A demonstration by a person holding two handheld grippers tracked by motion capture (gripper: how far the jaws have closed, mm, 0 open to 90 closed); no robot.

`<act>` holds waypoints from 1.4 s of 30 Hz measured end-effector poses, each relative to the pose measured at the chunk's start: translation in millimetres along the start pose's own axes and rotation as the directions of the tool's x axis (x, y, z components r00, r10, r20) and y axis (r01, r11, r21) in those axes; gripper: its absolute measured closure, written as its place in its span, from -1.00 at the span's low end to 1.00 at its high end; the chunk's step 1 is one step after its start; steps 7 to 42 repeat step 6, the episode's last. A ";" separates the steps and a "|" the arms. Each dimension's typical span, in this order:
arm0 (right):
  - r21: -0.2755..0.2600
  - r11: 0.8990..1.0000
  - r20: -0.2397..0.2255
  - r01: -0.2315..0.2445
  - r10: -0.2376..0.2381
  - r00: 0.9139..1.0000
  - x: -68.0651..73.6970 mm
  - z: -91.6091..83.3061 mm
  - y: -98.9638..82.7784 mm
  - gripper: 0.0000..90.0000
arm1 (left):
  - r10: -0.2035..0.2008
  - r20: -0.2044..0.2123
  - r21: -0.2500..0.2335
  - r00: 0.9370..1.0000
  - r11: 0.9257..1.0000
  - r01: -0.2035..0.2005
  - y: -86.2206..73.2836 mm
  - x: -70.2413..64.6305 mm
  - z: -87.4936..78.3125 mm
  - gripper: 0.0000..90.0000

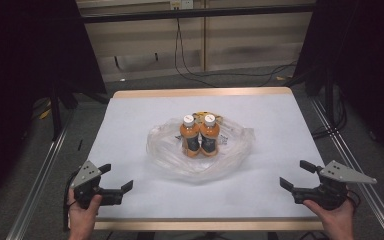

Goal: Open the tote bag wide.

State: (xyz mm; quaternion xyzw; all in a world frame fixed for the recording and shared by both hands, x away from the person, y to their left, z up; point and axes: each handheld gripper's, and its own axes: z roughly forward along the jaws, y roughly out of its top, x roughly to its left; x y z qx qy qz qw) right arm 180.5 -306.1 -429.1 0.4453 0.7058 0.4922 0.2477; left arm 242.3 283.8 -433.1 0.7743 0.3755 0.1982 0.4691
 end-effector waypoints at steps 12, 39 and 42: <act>-0.001 1.000 0.032 -0.018 0.018 0.999 3.3 -10.4 -13.2 -0.80 | -0.011 0.051 -0.008 0.999 1.000 0.011 -19.4 -10.8 -0.8 -0.94; -0.001 1.000 0.032 -0.018 0.018 0.999 3.3 -10.4 -13.2 -0.80 | -0.011 0.051 -0.008 0.999 1.000 0.011 -19.4 -10.8 -0.8 -0.94; -0.001 1.000 0.032 -0.018 0.018 0.999 3.3 -10.4 -13.2 -0.80 | -0.011 0.051 -0.008 0.999 1.000 0.011 -19.4 -10.8 -0.8 -0.94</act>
